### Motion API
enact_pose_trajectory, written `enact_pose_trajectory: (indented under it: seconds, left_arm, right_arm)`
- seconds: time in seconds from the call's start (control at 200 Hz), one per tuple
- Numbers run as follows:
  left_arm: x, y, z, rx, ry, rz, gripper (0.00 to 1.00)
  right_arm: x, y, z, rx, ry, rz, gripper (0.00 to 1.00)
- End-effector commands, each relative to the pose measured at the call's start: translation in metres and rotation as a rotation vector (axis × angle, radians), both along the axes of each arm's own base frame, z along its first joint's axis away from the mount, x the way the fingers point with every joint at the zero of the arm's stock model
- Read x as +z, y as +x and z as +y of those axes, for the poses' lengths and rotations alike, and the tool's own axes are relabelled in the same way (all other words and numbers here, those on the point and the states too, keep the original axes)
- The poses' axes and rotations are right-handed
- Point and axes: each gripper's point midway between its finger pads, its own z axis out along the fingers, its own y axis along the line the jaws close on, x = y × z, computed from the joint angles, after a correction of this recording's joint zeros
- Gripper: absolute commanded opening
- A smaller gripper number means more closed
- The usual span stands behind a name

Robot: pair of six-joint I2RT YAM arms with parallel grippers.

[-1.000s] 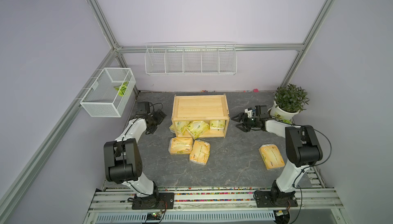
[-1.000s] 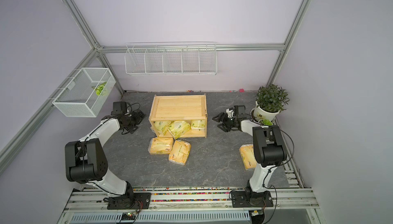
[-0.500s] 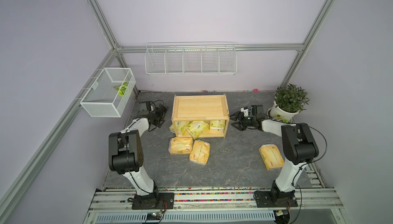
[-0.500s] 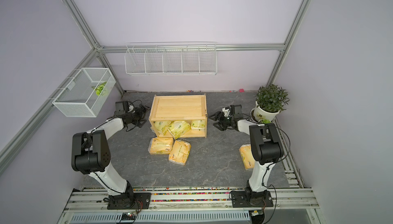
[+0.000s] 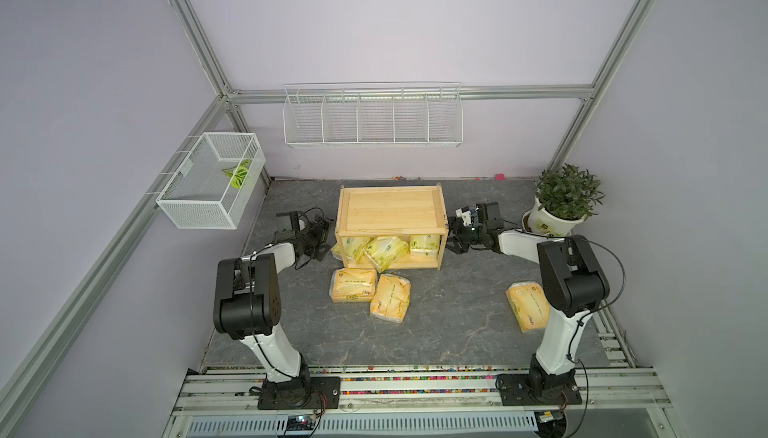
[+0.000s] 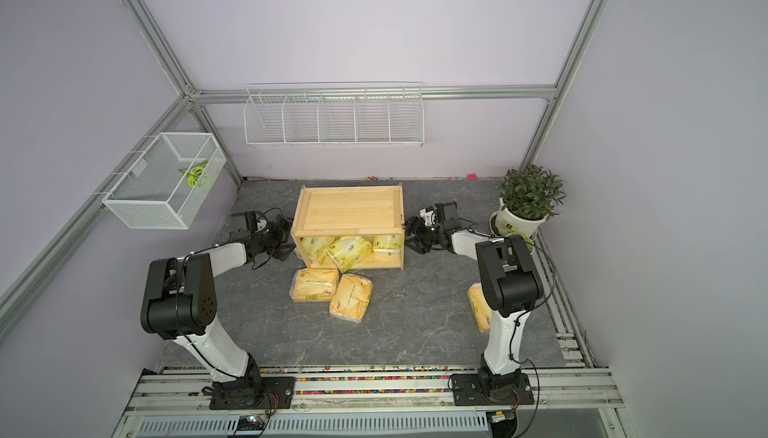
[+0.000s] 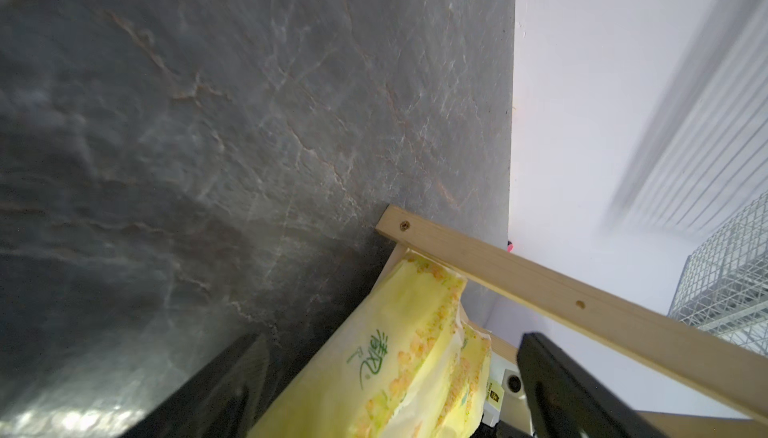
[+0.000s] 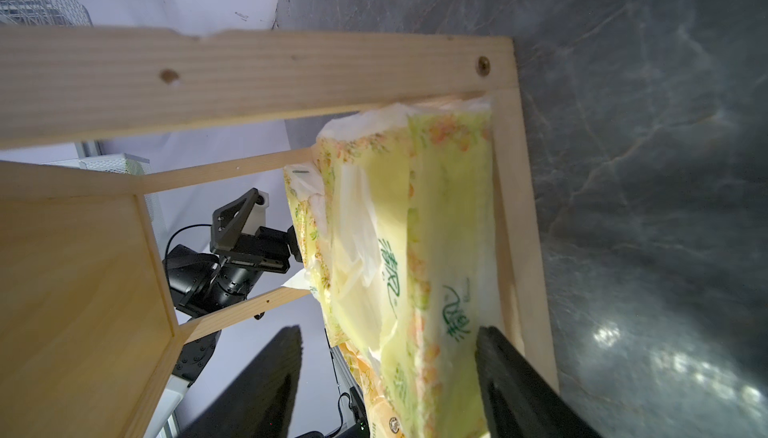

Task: Place the tissue boxes on the shelf by color
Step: Adjust the box of tissues on the shelf.

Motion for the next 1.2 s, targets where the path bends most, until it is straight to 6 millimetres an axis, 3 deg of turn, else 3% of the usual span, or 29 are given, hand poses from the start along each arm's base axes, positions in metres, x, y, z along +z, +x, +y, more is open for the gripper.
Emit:
enact_pose_trajectory:
  seconds: [0.0, 0.335, 0.725, 0.82, 0.975, 1.075, 1.195]
  left_arm:
    - [0.014, 0.001, -0.013, -0.024, -0.02, -0.056, 1.0]
    - [0.013, -0.011, -0.035, -0.033, -0.042, -0.049, 1.0]
    - [0.0, -0.025, -0.05, -0.052, -0.041, -0.029, 1.0]
    - [0.003, -0.021, -0.049, -0.059, -0.029, -0.034, 1.0]
    - [0.013, -0.013, -0.046, -0.059, -0.014, -0.053, 1.0]
    - [0.019, -0.01, -0.044, -0.057, -0.008, -0.065, 1.0]
    - [0.024, -0.01, -0.043, -0.06, 0.001, -0.073, 1.0]
  right_arm:
    - [0.001, 0.005, 0.009, 0.022, 0.02, -0.003, 0.71]
    - [0.001, 0.007, 0.023, 0.052, 0.026, 0.0, 0.71]
    - [-0.003, 0.007, 0.021, 0.052, 0.015, 0.0, 0.71]
    - [-0.001, 0.009, 0.008, 0.011, -0.003, -0.018, 0.71]
    - [0.01, 0.008, -0.028, -0.105, 0.003, -0.053, 0.71]
    - [0.016, -0.006, -0.047, -0.146, -0.014, -0.062, 0.71]
    - [0.02, -0.038, -0.056, -0.143, -0.071, -0.075, 0.71]
